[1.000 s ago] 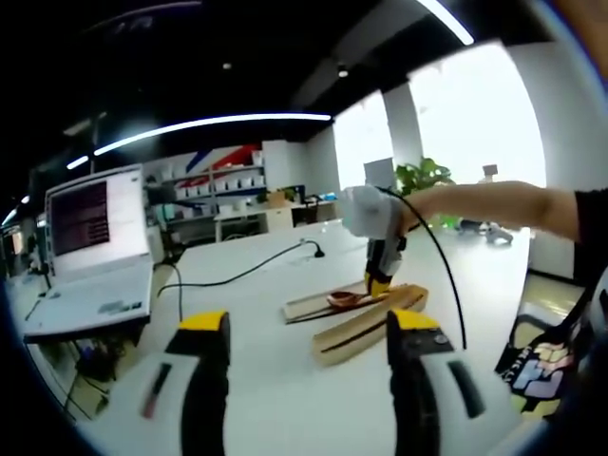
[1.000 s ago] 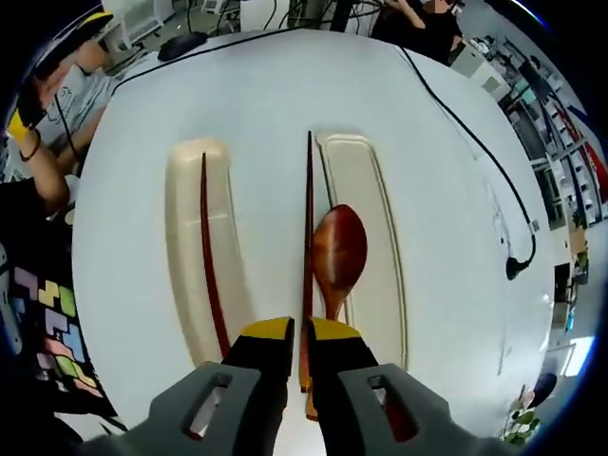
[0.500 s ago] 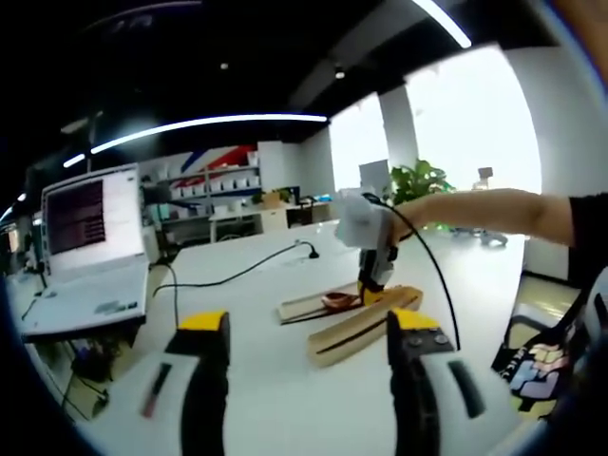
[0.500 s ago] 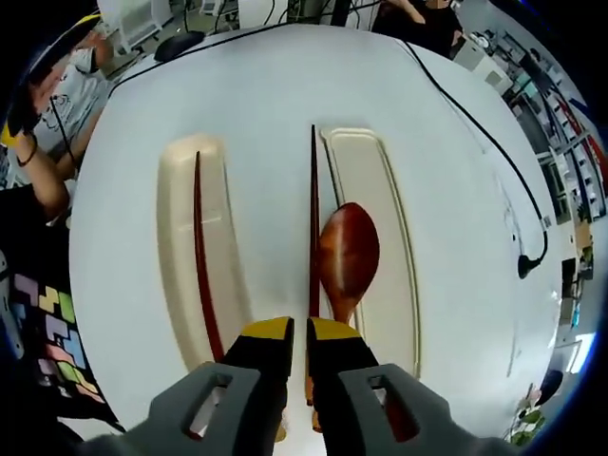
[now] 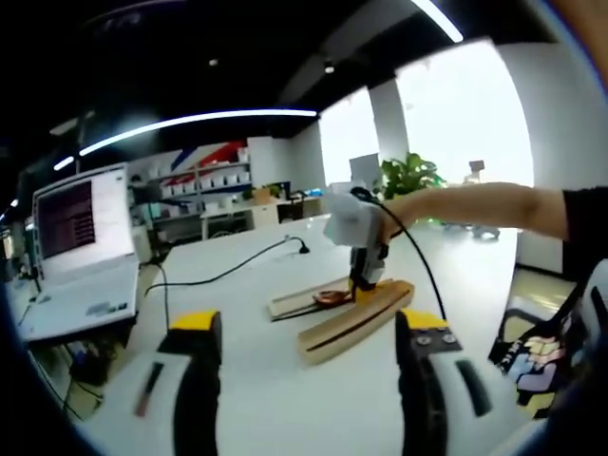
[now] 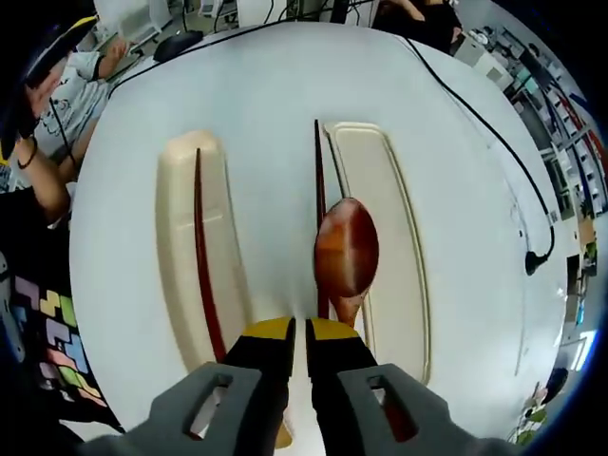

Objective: Arrange the utensils inside the cutlery case until each visible utensil rests in its matching compartment.

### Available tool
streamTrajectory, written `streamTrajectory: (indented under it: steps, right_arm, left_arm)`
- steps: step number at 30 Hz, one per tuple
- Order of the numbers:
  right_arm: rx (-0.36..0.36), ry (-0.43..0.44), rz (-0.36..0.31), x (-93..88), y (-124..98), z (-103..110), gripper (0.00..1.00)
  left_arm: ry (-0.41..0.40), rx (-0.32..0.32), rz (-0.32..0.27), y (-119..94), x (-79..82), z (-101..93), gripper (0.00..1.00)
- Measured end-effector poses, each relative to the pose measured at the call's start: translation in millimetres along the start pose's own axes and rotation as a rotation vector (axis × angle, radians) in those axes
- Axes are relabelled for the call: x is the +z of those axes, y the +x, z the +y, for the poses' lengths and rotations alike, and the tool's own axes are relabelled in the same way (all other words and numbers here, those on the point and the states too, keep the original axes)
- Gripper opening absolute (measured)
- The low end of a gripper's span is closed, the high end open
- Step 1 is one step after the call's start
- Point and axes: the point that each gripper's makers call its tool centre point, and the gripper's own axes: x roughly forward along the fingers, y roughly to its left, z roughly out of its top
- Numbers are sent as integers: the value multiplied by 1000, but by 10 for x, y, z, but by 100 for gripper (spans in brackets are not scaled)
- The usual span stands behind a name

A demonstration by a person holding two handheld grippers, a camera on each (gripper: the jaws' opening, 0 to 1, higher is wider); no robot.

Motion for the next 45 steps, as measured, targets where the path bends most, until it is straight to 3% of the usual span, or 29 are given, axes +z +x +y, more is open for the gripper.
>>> streamTrajectory:
  steps: [3,13,15,18,24,33,37,40,45]
  right_arm:
    - [2,8,-17,-2,1,-13,4]
    - [11,40,-51,8,10,-40,0]
    - [-17,20,-33,11,18,-25,0]
    - [-54,-105,-34,18,18,-26,0]
    - [-14,-29,-22,10,32,-48,0]
    - [7,-35,5,-82,-20,25,0]
    - [-5,-36,-13,-65,-70,1,0]
    - [-48,-99,-56,14,-103,-77,0]
    - [-24,-100,-74,48,-97,-43,0]
  left_arm:
    - [12,10,11,6,-24,-2,88]
    - [18,-5,36,6,-91,-68,86]
    - [9,3,32,6,-117,-91,86]
    - [10,7,30,-3,-117,-85,86]
    - [9,10,33,-23,-105,-54,86]
    - [3,17,48,-22,-141,10,85]
    - [0,15,42,-29,-115,24,85]
    - [1,16,43,-32,-105,49,84]
    - [5,16,51,-18,-109,69,84]
